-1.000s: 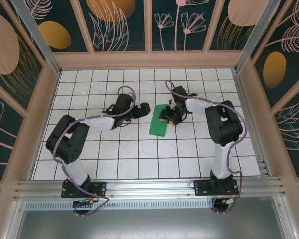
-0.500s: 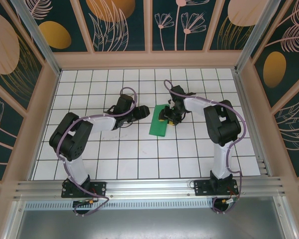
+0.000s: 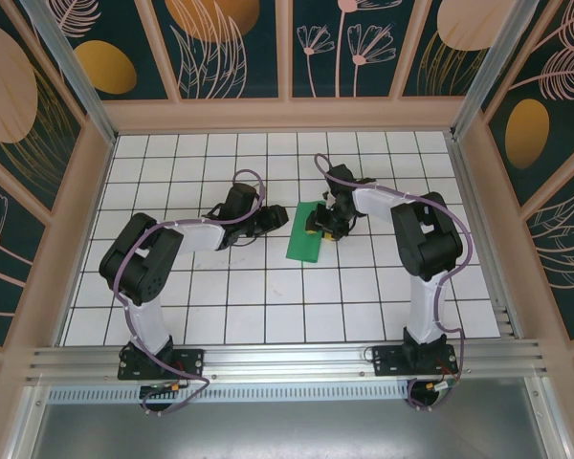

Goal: Fold a paper plane with a square sheet of paper (pick it up from the middle)
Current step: Hold the square sheet of paper at the center of the table.

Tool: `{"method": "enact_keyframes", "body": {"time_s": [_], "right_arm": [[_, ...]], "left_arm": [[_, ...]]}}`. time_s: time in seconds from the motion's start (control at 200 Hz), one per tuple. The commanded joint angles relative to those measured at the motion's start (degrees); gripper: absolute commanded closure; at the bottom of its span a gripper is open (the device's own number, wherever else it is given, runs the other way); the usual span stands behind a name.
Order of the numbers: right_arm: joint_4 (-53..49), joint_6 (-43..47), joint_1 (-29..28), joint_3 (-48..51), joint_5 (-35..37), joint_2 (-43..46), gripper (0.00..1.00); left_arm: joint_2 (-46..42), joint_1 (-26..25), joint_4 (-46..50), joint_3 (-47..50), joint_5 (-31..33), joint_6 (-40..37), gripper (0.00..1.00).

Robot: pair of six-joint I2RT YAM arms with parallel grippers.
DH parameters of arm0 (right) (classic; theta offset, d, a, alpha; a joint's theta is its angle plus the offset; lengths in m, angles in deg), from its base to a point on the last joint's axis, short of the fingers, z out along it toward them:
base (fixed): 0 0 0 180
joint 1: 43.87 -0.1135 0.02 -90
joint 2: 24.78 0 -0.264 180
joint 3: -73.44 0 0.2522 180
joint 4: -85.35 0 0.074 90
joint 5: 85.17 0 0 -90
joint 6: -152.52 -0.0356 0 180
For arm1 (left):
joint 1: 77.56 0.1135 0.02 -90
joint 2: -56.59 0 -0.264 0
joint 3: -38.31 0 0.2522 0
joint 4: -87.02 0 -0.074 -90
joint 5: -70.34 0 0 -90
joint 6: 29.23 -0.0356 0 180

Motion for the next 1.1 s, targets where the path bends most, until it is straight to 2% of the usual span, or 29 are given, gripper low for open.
{"method": "enact_keyframes", "body": {"time_s": [0.0, 0.15, 0.5, 0.701, 1.096], "right_arm": [[0.87, 1.88, -1.49, 7.16, 8.57, -11.94, 0.54], [1.04, 2.4, -1.58, 7.18, 8.32, -11.76, 0.56], [0.71, 2.3, -1.88, 6.65, 9.57, -13.28, 0.49], [0.19, 2.41, -2.41, 6.1, 10.11, -14.32, 0.47], [-0.53, 1.08, -2.65, 5.9, 11.78, -15.62, 0.47]], "left_arm": [[1.16, -0.24, -1.39, -0.35, -0.29, 0.84, 0.5], [1.34, -0.3, -1.29, -0.43, -0.38, 0.81, 0.5], [2.31, -0.23, -2.93, -0.8, -3.67, 1.64, 0.52], [4.17, -0.27, -7.66, -0.51, -8.86, 3.9, 0.6], [6.82, -0.3, -8.03, -1.5, -12.03, 4.43, 0.71]]}}
